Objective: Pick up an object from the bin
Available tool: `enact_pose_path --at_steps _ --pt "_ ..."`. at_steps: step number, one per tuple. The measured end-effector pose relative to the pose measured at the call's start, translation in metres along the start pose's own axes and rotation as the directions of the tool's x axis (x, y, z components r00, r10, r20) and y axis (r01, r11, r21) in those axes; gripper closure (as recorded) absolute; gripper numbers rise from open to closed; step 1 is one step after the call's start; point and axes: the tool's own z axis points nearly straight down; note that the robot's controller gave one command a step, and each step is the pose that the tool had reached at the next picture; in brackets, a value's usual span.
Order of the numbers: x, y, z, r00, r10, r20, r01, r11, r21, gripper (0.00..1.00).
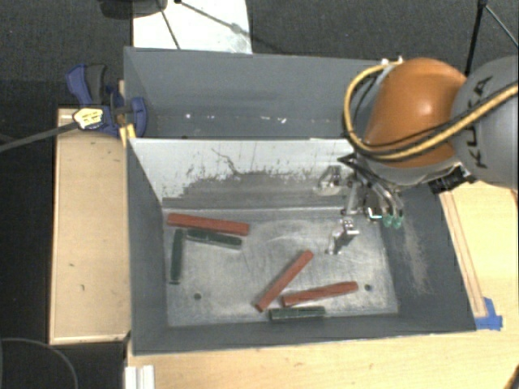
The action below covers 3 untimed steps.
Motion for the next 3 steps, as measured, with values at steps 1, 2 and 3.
enact_pose_path --at_steps 1,2,3 --pt "-0.002 0.0 -0.004 1.0 0.0 0.008 0.0 1.0 0.0 0.0" --pt "-0.003 0.008 0.03 0.999 -0.051 0.014 0.051 0.999 0.001 0.0" --pt "0.03 0.024 0.127 0.979 -0.204 0.017 0.204 0.979 0.003 1.0"
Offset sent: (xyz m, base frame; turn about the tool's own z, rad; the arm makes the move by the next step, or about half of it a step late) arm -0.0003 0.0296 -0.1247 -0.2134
